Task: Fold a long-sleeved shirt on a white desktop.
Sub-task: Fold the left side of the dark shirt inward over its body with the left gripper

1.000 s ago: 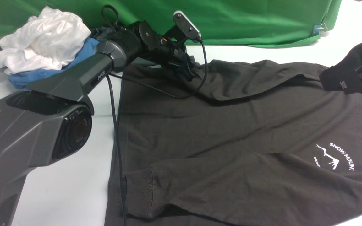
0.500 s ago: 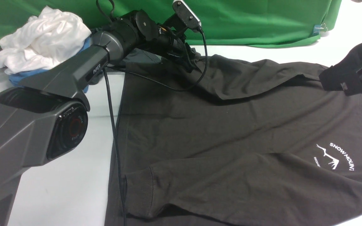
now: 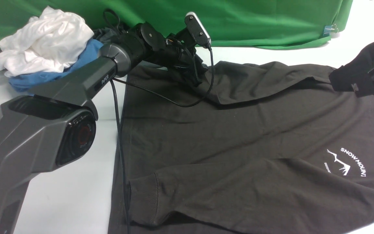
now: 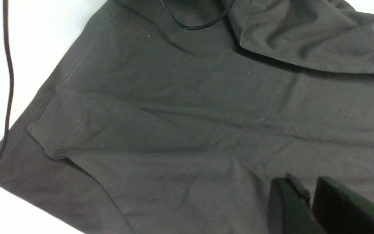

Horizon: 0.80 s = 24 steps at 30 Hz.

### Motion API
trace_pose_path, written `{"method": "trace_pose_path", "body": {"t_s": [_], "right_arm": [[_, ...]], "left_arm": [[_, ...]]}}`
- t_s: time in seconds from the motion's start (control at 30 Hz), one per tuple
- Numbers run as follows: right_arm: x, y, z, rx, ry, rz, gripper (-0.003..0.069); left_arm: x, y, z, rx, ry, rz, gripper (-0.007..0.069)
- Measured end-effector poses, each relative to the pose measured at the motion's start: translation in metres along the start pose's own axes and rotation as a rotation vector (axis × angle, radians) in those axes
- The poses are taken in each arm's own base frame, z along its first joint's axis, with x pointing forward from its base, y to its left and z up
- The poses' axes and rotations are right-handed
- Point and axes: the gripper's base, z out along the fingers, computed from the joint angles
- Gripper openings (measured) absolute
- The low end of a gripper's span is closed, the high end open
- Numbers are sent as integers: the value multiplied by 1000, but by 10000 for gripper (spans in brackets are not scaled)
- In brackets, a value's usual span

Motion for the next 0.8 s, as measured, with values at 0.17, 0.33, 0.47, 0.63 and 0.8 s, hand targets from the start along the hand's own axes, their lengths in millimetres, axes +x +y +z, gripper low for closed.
{"method": "trace_pose_path", "body": {"t_s": [0.17,0.33,0.47,0.63,0.8], "right_arm": [[0,0,0,0,0,0,146],[0,0,0,0,0,6,146],[0,0,0,0,0,17,146],[0,0,0,0,0,19,146],[0,0,0,0,0,19,146]], "left_arm": [[0,0,1,-2,-4,5,218],[0,0,1,-1,-8,1,55],[-1,-2,-1,20,-6,2,20],[-16,1,-18,53,-19,19,20],[-34,6,-37,73,-39,37,20]]}}
